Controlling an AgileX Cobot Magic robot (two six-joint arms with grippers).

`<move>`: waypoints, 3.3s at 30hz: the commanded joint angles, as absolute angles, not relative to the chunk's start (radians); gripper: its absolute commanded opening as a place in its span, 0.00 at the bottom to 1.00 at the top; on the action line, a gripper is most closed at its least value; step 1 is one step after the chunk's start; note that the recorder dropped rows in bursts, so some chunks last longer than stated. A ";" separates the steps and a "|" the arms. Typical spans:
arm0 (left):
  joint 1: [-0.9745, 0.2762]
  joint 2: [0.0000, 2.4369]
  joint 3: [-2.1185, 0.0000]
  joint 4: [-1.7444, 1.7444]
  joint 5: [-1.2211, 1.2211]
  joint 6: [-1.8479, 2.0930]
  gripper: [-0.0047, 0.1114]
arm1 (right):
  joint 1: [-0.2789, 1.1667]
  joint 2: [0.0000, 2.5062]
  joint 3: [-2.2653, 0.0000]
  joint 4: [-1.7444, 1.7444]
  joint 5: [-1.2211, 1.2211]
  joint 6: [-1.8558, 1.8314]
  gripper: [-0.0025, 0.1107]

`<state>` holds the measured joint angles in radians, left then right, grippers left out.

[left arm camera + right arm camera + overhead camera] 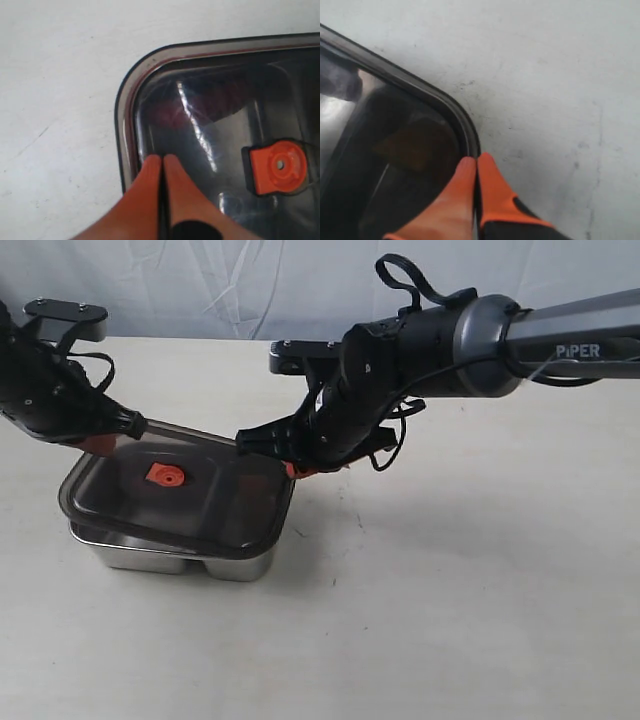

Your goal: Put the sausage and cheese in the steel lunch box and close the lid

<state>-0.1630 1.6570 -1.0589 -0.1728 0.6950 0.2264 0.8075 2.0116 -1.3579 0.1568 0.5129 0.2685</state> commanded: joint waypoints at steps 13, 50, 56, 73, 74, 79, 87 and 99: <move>-0.161 1.723 -0.986 -0.140 0.651 0.186 0.04 | 0.803 1.959 -1.352 0.139 0.514 0.263 0.01; -0.161 1.811 -0.914 -0.169 0.613 0.194 0.04 | 0.828 1.981 -1.352 0.142 0.481 0.261 0.01; -0.161 1.702 -0.914 -0.297 0.592 0.312 0.04 | 0.826 1.967 -1.352 0.112 0.489 0.261 0.01; -0.161 1.316 -0.914 -0.345 0.485 0.338 0.04 | 0.839 1.763 -1.296 0.066 0.554 0.261 0.01; -0.161 1.290 -0.914 -0.345 0.485 0.338 0.04 | 0.841 1.744 -1.268 0.057 0.540 0.261 0.01; -0.161 1.064 -0.843 -0.393 0.413 0.333 0.04 | 0.887 1.562 -1.078 0.000 0.497 0.263 0.01; -0.161 0.534 -0.633 -0.489 0.466 0.337 0.04 | 0.898 1.215 -0.813 0.018 0.399 0.263 0.01; -0.161 0.229 -0.544 -0.481 0.632 0.337 0.04 | 0.898 1.029 -0.599 0.171 0.504 0.263 0.01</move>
